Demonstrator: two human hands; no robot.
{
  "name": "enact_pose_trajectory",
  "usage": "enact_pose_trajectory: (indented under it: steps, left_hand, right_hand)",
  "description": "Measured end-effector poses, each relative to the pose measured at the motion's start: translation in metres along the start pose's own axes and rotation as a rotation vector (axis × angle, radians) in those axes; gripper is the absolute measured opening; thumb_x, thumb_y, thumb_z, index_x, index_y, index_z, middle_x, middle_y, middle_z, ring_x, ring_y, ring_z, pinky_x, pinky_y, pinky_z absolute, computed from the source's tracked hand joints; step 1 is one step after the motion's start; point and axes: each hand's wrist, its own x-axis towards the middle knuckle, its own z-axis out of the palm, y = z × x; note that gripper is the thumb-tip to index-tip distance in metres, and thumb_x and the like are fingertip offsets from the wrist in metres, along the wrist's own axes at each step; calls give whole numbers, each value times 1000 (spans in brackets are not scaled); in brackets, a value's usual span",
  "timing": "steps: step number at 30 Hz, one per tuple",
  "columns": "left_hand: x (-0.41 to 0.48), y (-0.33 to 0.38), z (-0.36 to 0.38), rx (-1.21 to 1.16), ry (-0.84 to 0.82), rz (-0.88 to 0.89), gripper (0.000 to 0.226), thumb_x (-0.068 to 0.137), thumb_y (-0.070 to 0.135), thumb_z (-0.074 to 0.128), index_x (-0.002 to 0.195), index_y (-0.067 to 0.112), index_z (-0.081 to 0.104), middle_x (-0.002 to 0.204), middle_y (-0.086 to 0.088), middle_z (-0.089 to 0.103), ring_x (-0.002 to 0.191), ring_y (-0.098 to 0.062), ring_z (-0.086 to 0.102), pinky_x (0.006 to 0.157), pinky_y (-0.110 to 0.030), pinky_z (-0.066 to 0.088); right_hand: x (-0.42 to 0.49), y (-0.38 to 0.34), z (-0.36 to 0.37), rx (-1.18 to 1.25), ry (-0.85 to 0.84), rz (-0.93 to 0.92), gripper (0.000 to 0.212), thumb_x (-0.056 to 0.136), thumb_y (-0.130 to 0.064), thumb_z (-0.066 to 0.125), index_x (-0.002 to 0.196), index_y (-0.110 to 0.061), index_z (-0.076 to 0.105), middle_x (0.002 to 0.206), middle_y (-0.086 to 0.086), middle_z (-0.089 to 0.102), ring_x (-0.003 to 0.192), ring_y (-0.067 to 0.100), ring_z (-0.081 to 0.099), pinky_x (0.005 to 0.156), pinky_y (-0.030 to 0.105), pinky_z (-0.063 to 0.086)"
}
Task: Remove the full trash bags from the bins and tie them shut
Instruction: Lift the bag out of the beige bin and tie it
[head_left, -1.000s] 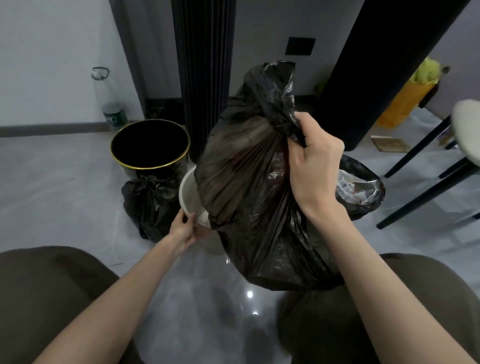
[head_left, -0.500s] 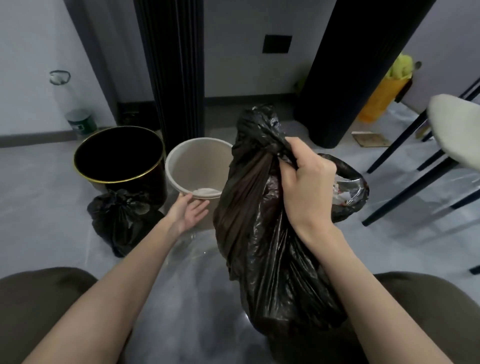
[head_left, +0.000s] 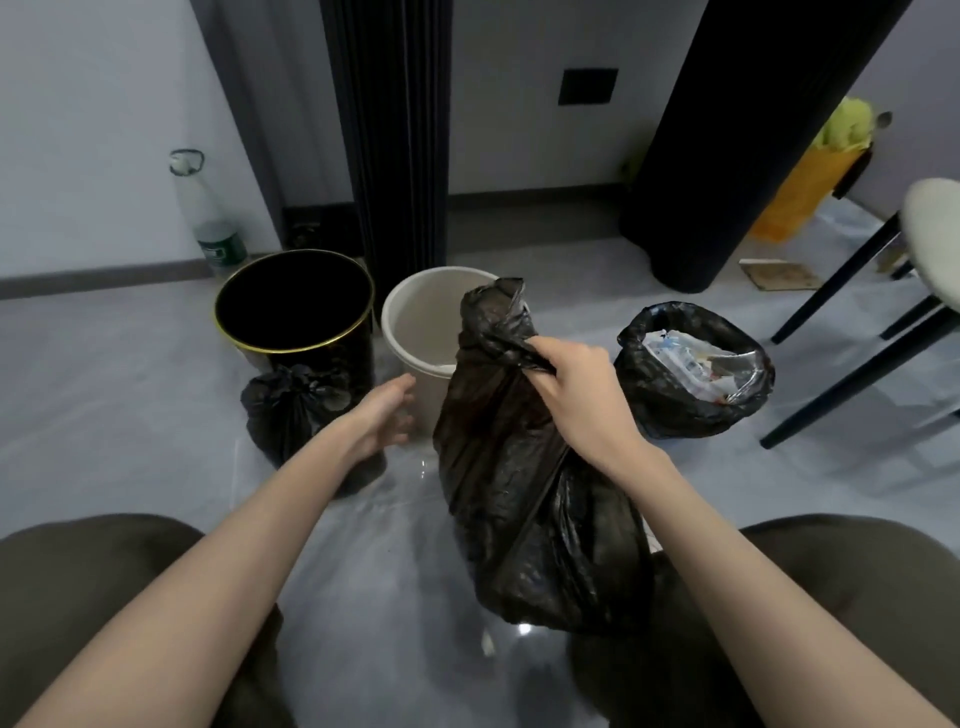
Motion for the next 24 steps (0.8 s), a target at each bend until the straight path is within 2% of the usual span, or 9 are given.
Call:
enact_pose_trajectory:
  steps: [1, 3, 5, 9, 14, 17, 20, 22, 24]
  left_hand:
    - [-8, 1, -3, 46, 8, 29, 45, 97, 39, 41, 141, 27, 38, 136, 1, 47, 98, -17, 53, 69, -27, 43]
    - [-24, 3, -10, 122, 25, 75, 46, 98, 30, 39, 144, 30, 34, 143, 1, 43, 111, -21, 51, 78, -31, 45]
    - [-39, 3, -18, 182, 46, 119, 47, 97, 22, 39, 144, 32, 34, 140, 0, 46, 119, -22, 50, 88, -34, 44]
    - [-75, -1, -36, 303, 71, 156, 46, 97, 19, 40, 141, 30, 36, 119, 2, 52, 101, -14, 52, 88, -35, 46]
    - [-120, -15, -57, 390, 63, 80, 46, 99, 33, 40, 144, 31, 30, 133, -2, 50, 107, -19, 53, 86, -36, 50]
    - [-129, -33, -66, 516, 69, 90, 61, 93, 38, 52, 146, 31, 24, 130, -3, 49, 108, -21, 54, 86, -36, 51]
    - [-123, -53, -69, 668, 87, 141, 73, 86, 35, 64, 147, 32, 24, 138, -10, 43, 120, -28, 51, 79, -33, 52]
    - [-116, -64, -70, 808, 85, 197, 76, 84, 31, 68, 147, 27, 26, 137, -11, 47, 121, -32, 52, 84, -33, 50]
    - [-108, -76, -70, 919, 117, 231, 70, 83, 31, 68, 144, 22, 34, 124, -12, 61, 110, -33, 60, 86, -33, 49]
  right_hand:
    - [-3, -2, 4, -17, -50, -22, 7, 87, -10, 57, 83, -13, 62, 69, -2, 64, 75, 26, 62, 60, 32, 37]
    - [-9, -6, 13, -58, -134, -70, 11, 86, -11, 58, 94, -12, 67, 84, 7, 72, 87, 29, 65, 65, 35, 44]
    - [-15, -7, 24, -71, -197, -92, 12, 87, -12, 59, 96, -14, 67, 89, 8, 72, 90, 30, 64, 63, 33, 40]
    - [-26, -3, 54, -84, -331, -66, 12, 88, -13, 59, 95, -14, 68, 94, 11, 72, 98, 34, 62, 69, 35, 40]
    - [-42, -3, 102, -80, -572, -104, 17, 84, -9, 62, 99, -11, 69, 99, 11, 72, 100, 32, 64, 81, 37, 47]
    - [-51, -7, 126, -111, -656, -150, 21, 82, -9, 62, 102, -12, 69, 102, 11, 72, 99, 31, 64, 80, 35, 46]
    - [-58, -10, 141, -141, -721, -181, 24, 81, -8, 62, 103, -14, 69, 102, 10, 71, 98, 31, 64, 83, 38, 49]
    - [-60, -10, 146, -157, -734, -194, 24, 82, -8, 61, 103, -15, 69, 103, 8, 71, 98, 30, 64, 83, 38, 49]
    - [-59, -10, 149, -163, -725, -202, 23, 83, -8, 60, 104, -15, 68, 104, 7, 70, 99, 29, 63, 84, 39, 49]
